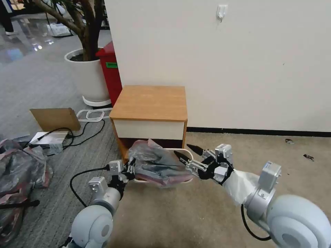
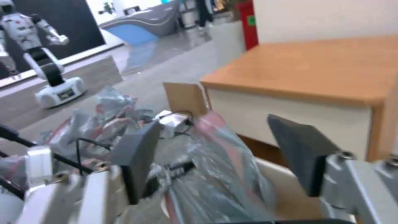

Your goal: Pick up the garbage bag from the table and place it over the trash can.

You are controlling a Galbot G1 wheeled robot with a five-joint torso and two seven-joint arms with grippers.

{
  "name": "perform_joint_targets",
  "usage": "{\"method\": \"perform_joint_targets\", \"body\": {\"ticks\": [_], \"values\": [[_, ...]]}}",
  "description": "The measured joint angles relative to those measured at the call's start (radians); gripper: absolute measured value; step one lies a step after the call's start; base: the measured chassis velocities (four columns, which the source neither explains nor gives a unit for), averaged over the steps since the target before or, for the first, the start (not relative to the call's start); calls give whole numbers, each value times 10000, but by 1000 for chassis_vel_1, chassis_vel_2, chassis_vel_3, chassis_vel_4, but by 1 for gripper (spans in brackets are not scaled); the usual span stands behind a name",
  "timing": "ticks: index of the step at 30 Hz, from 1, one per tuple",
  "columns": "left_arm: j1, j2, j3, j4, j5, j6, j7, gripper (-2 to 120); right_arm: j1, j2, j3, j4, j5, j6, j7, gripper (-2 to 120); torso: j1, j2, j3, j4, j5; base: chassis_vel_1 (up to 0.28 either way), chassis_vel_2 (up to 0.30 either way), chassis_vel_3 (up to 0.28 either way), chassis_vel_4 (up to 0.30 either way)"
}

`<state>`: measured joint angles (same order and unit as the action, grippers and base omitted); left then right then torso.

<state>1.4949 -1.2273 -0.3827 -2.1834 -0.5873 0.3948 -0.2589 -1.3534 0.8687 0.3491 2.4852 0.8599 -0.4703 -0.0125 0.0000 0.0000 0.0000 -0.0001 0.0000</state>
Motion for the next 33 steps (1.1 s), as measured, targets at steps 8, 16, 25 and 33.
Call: {"method": "perform_joint_targets", "body": {"ticks": [8,16,25,33], "values": [[53,16,145,-2,1095,-61,37,9,1357,416,-1563,-1067,-2279,135,-402,98,0,0,0,0,-1,0,0,0,0],[70,-83,258,-203,1904,-192,250,9,2323,1116,-3317,-2415,-4606,-11,-98,99,0,-1,0,1,-1,0,0,0,0],[146,-278,212,-335,2032,-279,319,9,2188,1033,-3479,-2747,-5597,412,-14,78,0,0,0,1,0,0,0,0,0],[224,-288,175,-405,2012,-292,336,9,2107,1039,-3487,-2703,-5974,708,-45,49,0,0,0,1,0,0,0,0,0]]}}
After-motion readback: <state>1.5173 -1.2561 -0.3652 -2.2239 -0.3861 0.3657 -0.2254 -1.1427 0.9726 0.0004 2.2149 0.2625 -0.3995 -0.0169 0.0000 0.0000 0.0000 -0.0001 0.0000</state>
